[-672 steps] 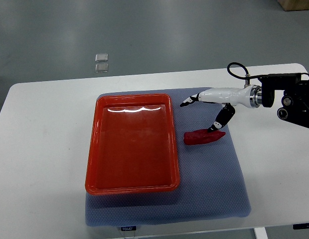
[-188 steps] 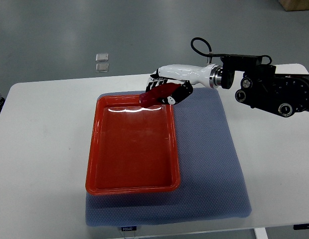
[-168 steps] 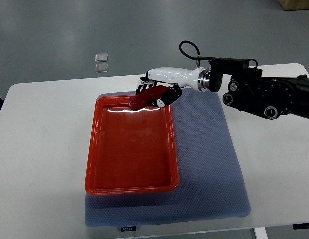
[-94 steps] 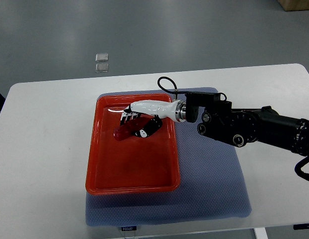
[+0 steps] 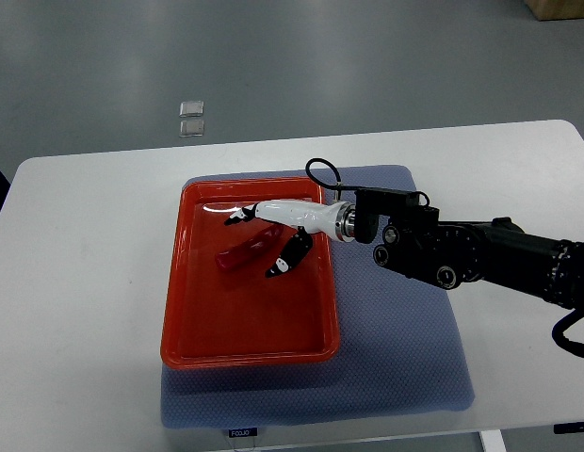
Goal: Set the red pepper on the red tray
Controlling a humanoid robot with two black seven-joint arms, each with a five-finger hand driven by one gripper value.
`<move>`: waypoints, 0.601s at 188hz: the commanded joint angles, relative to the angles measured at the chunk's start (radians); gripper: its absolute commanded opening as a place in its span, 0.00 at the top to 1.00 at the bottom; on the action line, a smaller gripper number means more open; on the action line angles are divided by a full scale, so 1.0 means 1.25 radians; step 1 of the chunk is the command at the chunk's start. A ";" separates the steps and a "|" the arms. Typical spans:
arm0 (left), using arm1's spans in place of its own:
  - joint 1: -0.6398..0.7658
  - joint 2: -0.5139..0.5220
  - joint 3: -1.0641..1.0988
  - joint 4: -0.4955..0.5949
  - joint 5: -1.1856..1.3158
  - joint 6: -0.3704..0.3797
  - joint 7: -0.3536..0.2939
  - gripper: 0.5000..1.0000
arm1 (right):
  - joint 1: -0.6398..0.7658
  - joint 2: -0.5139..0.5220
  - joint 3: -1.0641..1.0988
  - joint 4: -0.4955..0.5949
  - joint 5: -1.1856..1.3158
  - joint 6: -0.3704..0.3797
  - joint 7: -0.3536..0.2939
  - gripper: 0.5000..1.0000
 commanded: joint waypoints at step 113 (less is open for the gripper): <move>0.000 0.000 0.000 0.000 0.000 -0.001 0.001 0.00 | -0.028 -0.069 0.286 -0.003 0.314 -0.002 0.008 0.19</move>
